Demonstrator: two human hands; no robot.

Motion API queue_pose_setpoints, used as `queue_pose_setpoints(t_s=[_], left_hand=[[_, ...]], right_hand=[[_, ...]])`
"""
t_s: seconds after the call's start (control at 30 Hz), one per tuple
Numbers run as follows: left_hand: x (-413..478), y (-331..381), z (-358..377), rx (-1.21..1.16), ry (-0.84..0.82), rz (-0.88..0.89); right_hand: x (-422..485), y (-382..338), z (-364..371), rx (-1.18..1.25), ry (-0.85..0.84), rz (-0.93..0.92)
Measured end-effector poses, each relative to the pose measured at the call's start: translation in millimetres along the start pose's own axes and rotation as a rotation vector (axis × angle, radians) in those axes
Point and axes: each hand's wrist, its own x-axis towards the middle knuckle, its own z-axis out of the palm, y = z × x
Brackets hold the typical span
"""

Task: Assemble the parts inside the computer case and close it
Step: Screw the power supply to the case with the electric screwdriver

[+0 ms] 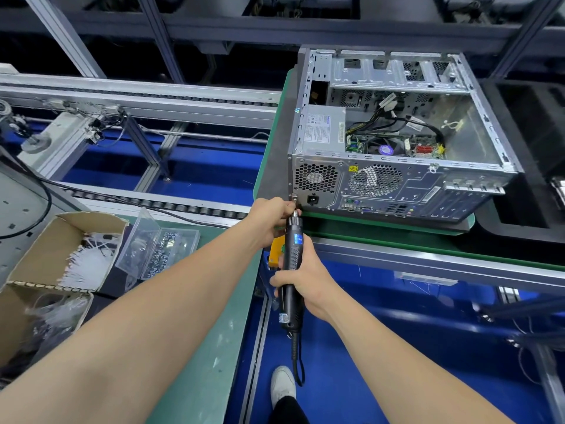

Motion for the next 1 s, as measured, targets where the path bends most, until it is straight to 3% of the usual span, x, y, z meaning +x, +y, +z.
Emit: queue_pose_setpoints(t_s=[0.4, 0.87, 1.0], left_hand=[[-13, -4, -3, -0.084, -0.172, -0.043], [-6, -12, -4, -0.093, -0.199, -0.025], [-7, -19, 4, -0.078, -0.195, -0.026]], right_hand=[[-1, -2, 4, -0.051, 0.017, -0.039], [1, 0, 7, -0.123, 0.106, -0.056], [-4, -2, 6, -0.011, 0.181, -0.003]])
